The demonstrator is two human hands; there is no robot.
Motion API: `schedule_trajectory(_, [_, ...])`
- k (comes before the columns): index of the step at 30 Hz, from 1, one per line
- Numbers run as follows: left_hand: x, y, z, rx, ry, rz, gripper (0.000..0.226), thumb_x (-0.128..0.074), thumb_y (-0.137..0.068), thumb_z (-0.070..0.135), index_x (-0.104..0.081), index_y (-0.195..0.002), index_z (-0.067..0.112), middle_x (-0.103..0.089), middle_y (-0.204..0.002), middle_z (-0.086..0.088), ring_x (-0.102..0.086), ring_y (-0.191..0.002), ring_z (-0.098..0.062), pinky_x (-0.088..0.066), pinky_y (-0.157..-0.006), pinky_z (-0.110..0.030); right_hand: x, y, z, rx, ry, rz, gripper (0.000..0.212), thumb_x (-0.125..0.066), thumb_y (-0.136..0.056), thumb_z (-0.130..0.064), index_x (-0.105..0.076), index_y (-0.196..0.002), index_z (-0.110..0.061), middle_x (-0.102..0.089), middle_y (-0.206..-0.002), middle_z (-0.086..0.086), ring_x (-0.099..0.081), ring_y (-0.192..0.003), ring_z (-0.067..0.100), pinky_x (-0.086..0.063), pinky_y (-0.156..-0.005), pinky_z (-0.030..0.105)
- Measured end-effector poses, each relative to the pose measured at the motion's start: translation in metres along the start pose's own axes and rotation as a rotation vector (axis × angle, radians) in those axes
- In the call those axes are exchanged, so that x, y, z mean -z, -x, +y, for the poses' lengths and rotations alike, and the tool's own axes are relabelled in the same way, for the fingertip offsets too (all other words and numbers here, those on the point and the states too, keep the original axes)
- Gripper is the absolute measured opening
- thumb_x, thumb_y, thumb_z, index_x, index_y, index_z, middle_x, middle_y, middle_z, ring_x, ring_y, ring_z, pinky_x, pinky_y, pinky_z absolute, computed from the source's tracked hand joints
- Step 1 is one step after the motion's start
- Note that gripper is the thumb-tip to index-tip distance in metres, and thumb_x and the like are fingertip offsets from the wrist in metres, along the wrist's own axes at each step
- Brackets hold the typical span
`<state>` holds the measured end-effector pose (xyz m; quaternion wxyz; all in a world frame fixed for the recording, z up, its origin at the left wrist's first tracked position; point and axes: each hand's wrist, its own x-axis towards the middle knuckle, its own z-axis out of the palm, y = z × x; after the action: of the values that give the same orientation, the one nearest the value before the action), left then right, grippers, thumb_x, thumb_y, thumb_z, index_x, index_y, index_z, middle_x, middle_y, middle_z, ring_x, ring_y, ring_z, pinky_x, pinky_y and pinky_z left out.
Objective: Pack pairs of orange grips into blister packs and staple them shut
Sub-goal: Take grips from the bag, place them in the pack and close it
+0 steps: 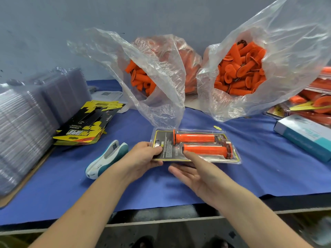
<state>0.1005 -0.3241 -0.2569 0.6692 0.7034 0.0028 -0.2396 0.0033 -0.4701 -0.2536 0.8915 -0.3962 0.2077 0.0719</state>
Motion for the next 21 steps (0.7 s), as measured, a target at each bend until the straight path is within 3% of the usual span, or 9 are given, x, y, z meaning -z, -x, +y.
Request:
schedule_trajectory(3, [0.002,0.001,0.002,-0.008,0.01,-0.01,0.02,-0.048,-0.102,0.005,-0.065,-0.092,0.006,-0.072,-0.075,-0.003,-0.063,-0.062,-0.01,-0.051,-0.051,-0.018,-0.009,-0.012,0.012,0.011,-0.114,0.051,0.01,-0.06,-0.093,-0.004,-0.066,-0.09,0.004,-0.074,-0.084,0.019,-0.074,-0.076,0.025,-0.061,-0.063,0.027])
schedule_trajectory(6, [0.004,0.001,0.003,-0.001,0.019,-0.02,0.019,-0.048,-0.102,0.007,-0.065,-0.092,0.006,-0.072,-0.073,-0.003,-0.064,-0.056,-0.009,-0.051,-0.05,-0.018,-0.015,-0.019,0.017,0.026,-0.096,0.119,0.013,-0.057,-0.091,0.002,-0.064,-0.08,0.003,-0.073,-0.074,0.017,-0.072,-0.072,0.024,-0.061,-0.062,0.025])
schedule_trajectory(10, [0.006,0.005,0.0,0.025,0.029,-0.037,0.012,-0.058,-0.098,0.015,-0.067,-0.093,0.009,-0.073,-0.078,-0.002,-0.065,-0.061,-0.008,-0.052,-0.052,-0.018,-0.015,-0.024,0.02,0.068,-0.056,0.158,0.013,-0.056,-0.092,0.002,-0.064,-0.081,0.003,-0.072,-0.073,0.016,-0.072,-0.069,0.021,-0.061,-0.064,0.024])
schedule_trajectory(16, [0.006,0.008,-0.003,0.022,0.007,-0.081,0.024,-0.058,-0.096,0.008,-0.062,-0.119,0.002,-0.068,-0.099,-0.012,-0.062,-0.071,-0.012,-0.049,-0.053,-0.016,-0.017,-0.025,0.021,0.042,-0.064,0.135,0.011,-0.059,-0.093,-0.005,-0.067,-0.09,0.001,-0.074,-0.086,0.016,-0.07,-0.071,0.018,-0.059,-0.06,0.021])
schedule_trajectory(21, [0.009,0.01,0.002,0.092,0.07,-0.16,0.017,-0.058,-0.095,0.005,-0.064,-0.111,0.008,-0.071,-0.091,-0.007,-0.065,-0.067,-0.012,-0.051,-0.053,-0.018,-0.02,-0.025,0.019,0.013,-0.016,0.158,0.01,-0.065,-0.092,-0.01,-0.068,-0.09,-0.001,-0.074,-0.078,0.014,-0.07,-0.062,0.016,-0.058,-0.054,0.022])
